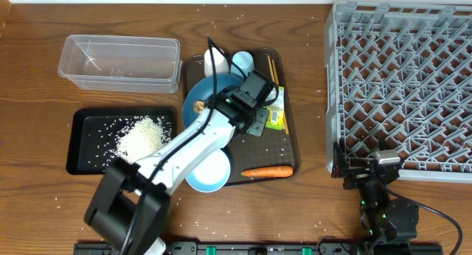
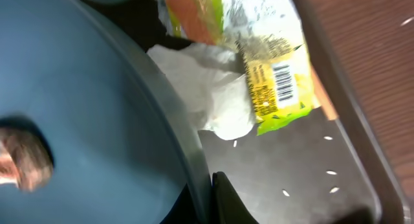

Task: Sort waste into correct bins and load items into the dishwasher rack
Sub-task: 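Lift the teal plate and tip it over the black tray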

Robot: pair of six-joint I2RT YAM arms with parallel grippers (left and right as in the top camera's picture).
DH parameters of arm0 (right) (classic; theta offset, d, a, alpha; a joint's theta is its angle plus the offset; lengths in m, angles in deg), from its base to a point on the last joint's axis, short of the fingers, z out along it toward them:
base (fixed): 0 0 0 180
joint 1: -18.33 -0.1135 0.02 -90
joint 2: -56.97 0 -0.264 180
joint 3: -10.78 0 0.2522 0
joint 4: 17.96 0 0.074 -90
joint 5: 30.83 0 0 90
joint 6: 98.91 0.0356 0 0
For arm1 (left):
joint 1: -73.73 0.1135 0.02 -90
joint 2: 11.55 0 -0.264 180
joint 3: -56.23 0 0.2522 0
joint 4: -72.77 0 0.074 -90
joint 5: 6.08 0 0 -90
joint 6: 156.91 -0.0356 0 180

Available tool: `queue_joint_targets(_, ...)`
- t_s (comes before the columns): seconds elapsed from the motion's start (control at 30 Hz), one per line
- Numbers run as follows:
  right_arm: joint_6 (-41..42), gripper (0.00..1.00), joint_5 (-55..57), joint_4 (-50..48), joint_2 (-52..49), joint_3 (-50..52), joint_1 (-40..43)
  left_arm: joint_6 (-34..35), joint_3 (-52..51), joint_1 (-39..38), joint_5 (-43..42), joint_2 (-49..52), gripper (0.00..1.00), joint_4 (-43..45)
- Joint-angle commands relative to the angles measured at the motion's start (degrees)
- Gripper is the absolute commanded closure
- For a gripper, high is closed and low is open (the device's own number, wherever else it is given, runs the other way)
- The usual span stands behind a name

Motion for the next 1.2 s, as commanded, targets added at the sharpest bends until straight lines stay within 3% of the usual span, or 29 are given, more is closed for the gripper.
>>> queue_joint_targets(0.0,0.8,0.01,0.4,0.2,0.3,0.1,1.0,0.5,-0.5,0.2,0.3,-3.5,0.94,-0.1)
queue_joint_targets(0.3,0.8,0.01,0.4,0.2,0.3,0.1,1.0,0.5,-0.5,0.2,0.3,-6.3,0.94,-0.3)
queue_joint_targets(0.63,0.8,0.01,0.4,0.2,0.3,0.1,1.0,7.5,-0.5,2.5,-0.2,-16.9,0.94,-2.3)
queue_joint_targets(0.83,0.8,0.01,0.4,0.2,0.3,0.1,1.0,9.5,-0.5,11.0,-5.5,-23.9,0.94,-5.8)
queue_joint_targets(1.03,0.8,0.01,0.4,0.2,0.3,0.1,1.0,9.2,-0.5,24.3,-17.8,-24.9,0.94,-10.2)
queue_joint_targets(1.17,0.8,0.01,0.4,0.2,0.3,0.1,1.0,5.5,-0.9,33.5,-28.8,-24.0,0.94,-11.3)
